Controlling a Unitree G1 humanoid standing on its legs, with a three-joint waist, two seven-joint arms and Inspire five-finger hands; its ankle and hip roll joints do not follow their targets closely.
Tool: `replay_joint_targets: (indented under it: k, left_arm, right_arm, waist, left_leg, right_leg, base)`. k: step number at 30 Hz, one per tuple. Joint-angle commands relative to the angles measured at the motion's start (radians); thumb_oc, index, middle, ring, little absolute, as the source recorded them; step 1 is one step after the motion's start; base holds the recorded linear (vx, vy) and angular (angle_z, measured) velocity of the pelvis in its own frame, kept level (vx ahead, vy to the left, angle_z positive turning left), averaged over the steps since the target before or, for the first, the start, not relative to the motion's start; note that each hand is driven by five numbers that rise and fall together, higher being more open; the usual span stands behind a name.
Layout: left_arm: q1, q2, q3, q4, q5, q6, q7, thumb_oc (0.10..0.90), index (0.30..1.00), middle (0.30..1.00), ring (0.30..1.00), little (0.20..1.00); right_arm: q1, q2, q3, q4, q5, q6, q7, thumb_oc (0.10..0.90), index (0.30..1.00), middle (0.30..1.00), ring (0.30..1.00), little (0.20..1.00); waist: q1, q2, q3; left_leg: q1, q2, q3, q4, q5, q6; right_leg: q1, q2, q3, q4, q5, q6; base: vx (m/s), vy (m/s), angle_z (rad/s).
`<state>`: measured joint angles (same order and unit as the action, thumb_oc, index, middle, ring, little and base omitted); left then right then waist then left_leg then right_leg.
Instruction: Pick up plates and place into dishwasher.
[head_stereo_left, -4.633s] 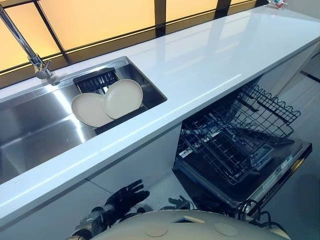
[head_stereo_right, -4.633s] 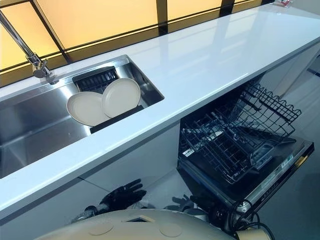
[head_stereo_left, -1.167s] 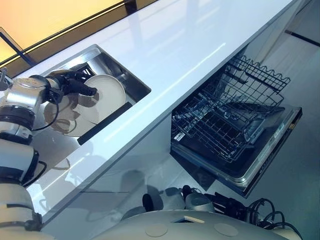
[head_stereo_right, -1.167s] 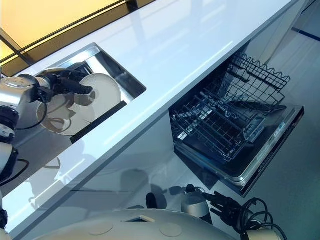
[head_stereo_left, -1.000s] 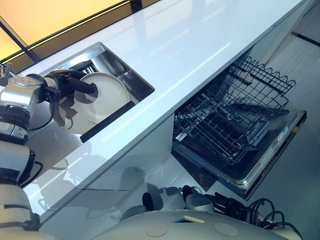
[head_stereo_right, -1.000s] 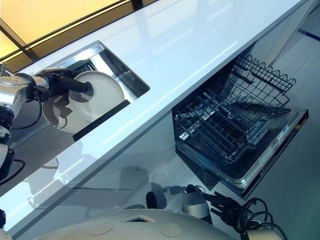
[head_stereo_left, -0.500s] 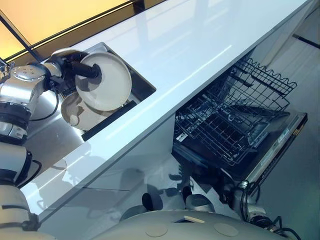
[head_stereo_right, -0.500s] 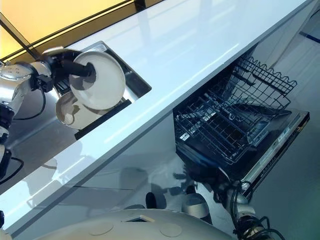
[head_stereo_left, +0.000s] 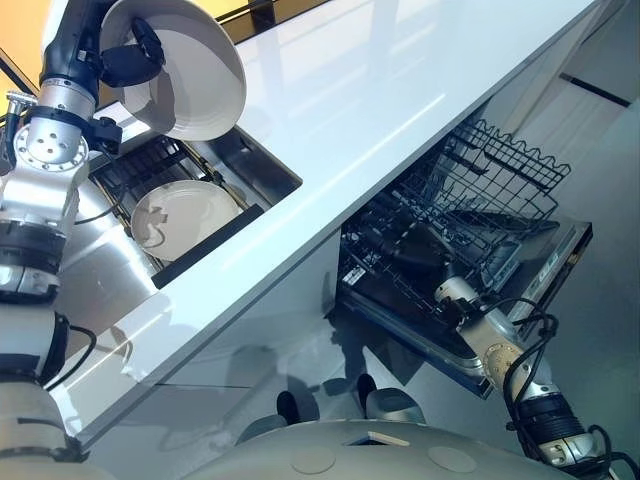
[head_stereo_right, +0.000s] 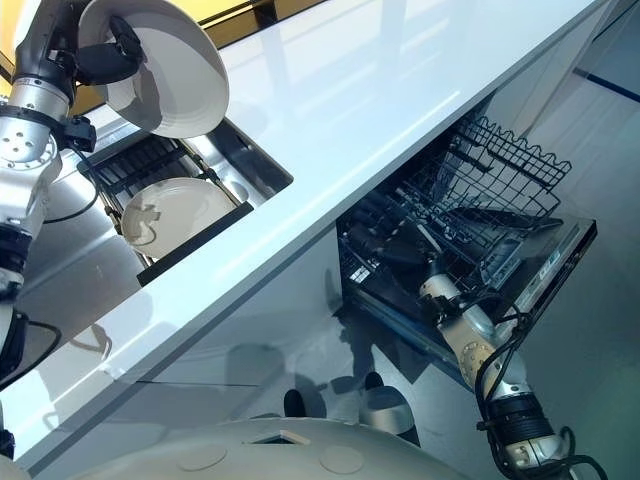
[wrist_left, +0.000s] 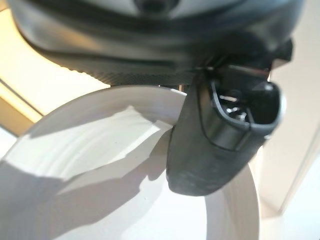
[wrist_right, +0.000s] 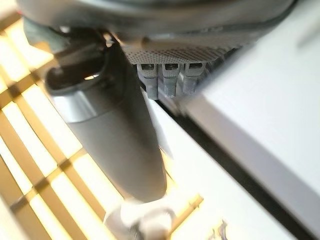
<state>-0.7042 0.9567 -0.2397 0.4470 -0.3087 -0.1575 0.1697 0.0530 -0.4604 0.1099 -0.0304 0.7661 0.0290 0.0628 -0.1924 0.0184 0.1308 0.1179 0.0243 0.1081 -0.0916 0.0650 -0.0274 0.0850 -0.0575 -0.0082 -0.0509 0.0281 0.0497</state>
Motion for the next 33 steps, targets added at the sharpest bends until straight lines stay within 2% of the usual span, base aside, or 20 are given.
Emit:
replay_joint_targets:
  k: [1,4,6,9,11,12,14,17,21,25,33]
  left_arm:
    - [-0.050,0.003,0.138,-0.154,0.082,-0.063,0.157,0.100,0.300,0.300,0.300,0.200]
    - [0.004,-0.047,0.172,-0.250,0.134,-0.058,0.195,0.100,0.300,0.300,0.300,0.200]
    - [0.001,-0.079,0.164,-0.290,0.161,-0.052,0.208,0.100,0.300,0.300,0.300,0.200]
    - [-0.014,-0.099,0.136,-0.330,0.190,-0.048,0.201,0.100,0.300,0.300,0.300,0.200]
    - [-0.027,-0.100,0.111,-0.354,0.197,-0.047,0.176,0.100,0.300,0.300,0.300,0.200]
    - [-0.028,-0.100,0.106,-0.357,0.198,-0.048,0.172,0.100,0.300,0.300,0.300,0.200]
    - [-0.022,-0.105,0.080,-0.371,0.201,-0.071,0.145,0.100,0.300,0.300,0.300,0.200]
    - [-0.007,-0.116,0.056,-0.383,0.205,-0.100,0.122,0.100,0.300,0.300,0.300,0.200]
    - [-0.001,-0.146,0.004,-0.412,0.247,-0.113,0.102,0.100,0.300,0.300,0.300,0.200]
    - [-0.006,-0.167,-0.036,-0.423,0.298,-0.141,0.111,0.100,0.300,0.300,0.300,0.200]
    - [0.007,-0.230,-0.084,-0.469,0.289,-0.147,0.045,0.100,0.300,0.300,0.300,0.200]
  right_arm:
    - [-0.171,-0.050,-0.151,-0.182,-0.245,-0.287,-0.205,0.800,0.900,0.900,0.900,0.900]
    - [-0.230,-0.062,-0.159,-0.225,-0.364,-0.348,-0.262,0.800,0.900,0.900,0.900,0.900]
    - [-0.293,-0.071,-0.140,-0.257,-0.394,-0.340,-0.247,0.800,0.900,0.900,0.900,0.900]
    - [-0.367,-0.093,-0.093,-0.283,-0.346,-0.276,-0.126,0.800,0.900,0.900,0.900,0.900]
    - [-0.418,-0.108,-0.044,-0.294,-0.245,-0.186,-0.033,0.800,0.900,0.900,0.900,0.900]
    - [-0.424,-0.110,-0.037,-0.295,-0.235,-0.177,-0.023,0.800,0.900,0.900,0.900,0.900]
    - [-0.459,-0.112,0.007,-0.289,-0.152,-0.119,0.038,0.800,0.900,0.900,0.900,0.900]
    - [-0.487,-0.101,0.042,-0.273,-0.088,-0.084,0.073,0.800,0.900,0.900,0.900,0.900]
    - [-0.523,-0.060,0.092,-0.255,-0.009,-0.062,0.070,0.800,0.900,0.900,0.900,0.900]
    - [-0.548,-0.018,0.116,-0.233,-0.023,-0.087,0.034,0.800,0.900,0.900,0.900,0.900]
    - [-0.578,0.032,0.144,-0.205,-0.040,-0.054,-0.019,0.800,0.900,0.900,0.900,0.900]
  waist:
    - [-0.013,0.044,-0.078]
    - [-0.005,0.048,-0.081]
    - [0.002,0.050,-0.084]
    - [0.013,0.046,-0.085]
    - [0.025,0.040,-0.091]
    - [0.026,0.039,-0.091]
    - [0.038,0.030,-0.097]
    - [0.048,0.024,-0.101]
    - [0.060,0.018,-0.104]
    - [0.068,0.014,-0.108]
    - [0.082,0.005,-0.108]
  left_leg:
    - [0.012,-0.080,0.078,0.004,-0.115,0.076]
    - [0.017,-0.080,0.078,0.004,-0.115,0.077]
    - [0.019,-0.078,0.074,0.006,-0.113,0.075]
    - [0.021,-0.075,0.070,0.007,-0.109,0.070]
    - [0.020,-0.071,0.066,0.007,-0.105,0.065]
    - [0.020,-0.070,0.065,0.007,-0.104,0.064]
    - [0.019,-0.067,0.063,0.008,-0.100,0.059]
    - [0.017,-0.064,0.056,0.008,-0.096,0.056]
    - [0.016,-0.062,0.044,0.007,-0.091,0.054]
    - [0.016,-0.058,0.040,0.006,-0.088,0.051]
    - [0.012,-0.054,0.031,0.004,-0.081,0.048]
  right_leg:
    - [-0.062,0.076,0.026,0.072,-0.043,0.030]
    - [-0.053,0.083,0.027,0.070,-0.048,0.023]
    - [-0.048,0.086,0.023,0.074,-0.055,0.017]
    - [-0.042,0.087,0.014,0.076,-0.061,0.015]
    - [-0.036,0.086,0.003,0.072,-0.063,0.013]
    - [-0.034,0.085,0.001,0.071,-0.063,0.013]
    - [-0.030,0.086,-0.008,0.066,-0.063,0.012]
    - [-0.027,0.089,-0.015,0.065,-0.063,0.010]
    - [-0.025,0.092,-0.023,0.064,-0.063,0.008]
    - [-0.021,0.091,-0.031,0.060,-0.059,0.010]
    - [-0.020,0.090,-0.042,0.053,-0.050,0.014]
  base:
    - [0.03,0.008,-0.23]
    - [0.02,-0.013,-0.16]
    - [0.02,-0.037,-0.11]
    - [0.01,-0.055,-0.06]
    - [0.00,-0.070,0.01]
    - [0.00,-0.083,0.02]
    - [0.00,-0.083,0.07]
    - [-0.01,-0.067,0.09]
    - [-0.01,-0.051,0.11]
    - [0.00,-0.025,0.04]
    - [0.00,0.000,0.00]
